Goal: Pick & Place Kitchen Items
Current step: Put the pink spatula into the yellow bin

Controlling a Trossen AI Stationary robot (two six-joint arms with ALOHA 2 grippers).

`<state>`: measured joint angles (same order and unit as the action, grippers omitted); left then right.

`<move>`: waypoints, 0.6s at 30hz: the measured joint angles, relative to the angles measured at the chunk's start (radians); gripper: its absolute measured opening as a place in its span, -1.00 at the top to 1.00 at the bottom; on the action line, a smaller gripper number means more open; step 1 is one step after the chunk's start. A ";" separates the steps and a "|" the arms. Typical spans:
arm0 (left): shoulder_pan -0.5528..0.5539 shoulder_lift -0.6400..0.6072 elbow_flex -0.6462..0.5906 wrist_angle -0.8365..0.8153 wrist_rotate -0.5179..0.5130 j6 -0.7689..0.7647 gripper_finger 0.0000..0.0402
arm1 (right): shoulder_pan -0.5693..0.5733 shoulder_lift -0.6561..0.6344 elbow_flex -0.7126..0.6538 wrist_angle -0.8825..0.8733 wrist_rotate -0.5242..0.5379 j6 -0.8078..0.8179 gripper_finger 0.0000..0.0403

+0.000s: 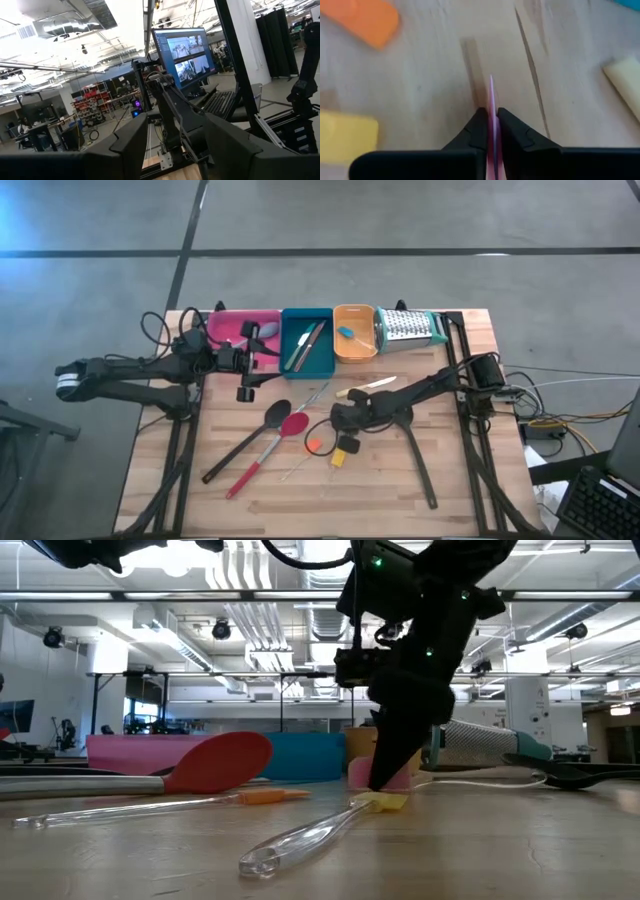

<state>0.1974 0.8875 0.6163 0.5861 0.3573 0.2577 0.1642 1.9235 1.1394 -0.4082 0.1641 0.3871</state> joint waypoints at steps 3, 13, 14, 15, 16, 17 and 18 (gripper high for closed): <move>0.000 0.000 0.000 0.000 0.000 0.000 0.01 | 0.000 -0.042 0.019 -0.057 0.016 -0.005 0.92; 0.000 0.000 0.000 -0.006 0.000 0.000 0.01 | -0.090 -0.241 0.151 -0.243 0.123 -0.075 0.92; 0.000 0.000 0.000 -0.007 0.000 0.000 0.01 | -0.112 -0.261 0.165 -0.247 0.124 -0.086 0.92; 0.000 0.000 0.000 -0.007 0.000 0.000 0.01 | -0.135 -0.277 0.180 -0.247 0.125 -0.095 0.92; 0.000 0.000 0.000 -0.007 0.000 0.000 0.01 | -0.162 -0.290 0.194 -0.247 0.126 -0.102 0.92; 0.000 0.000 0.000 -0.007 0.000 0.000 0.01 | -0.190 -0.299 0.210 -0.248 0.127 -0.107 0.92; 0.000 0.000 0.000 -0.007 0.000 0.000 0.01 | -0.218 -0.310 0.225 -0.247 0.127 -0.108 0.92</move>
<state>0.1974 0.8875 0.6165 0.5793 0.3573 0.2577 -0.0540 1.6137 1.3642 -0.6557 0.2915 0.2796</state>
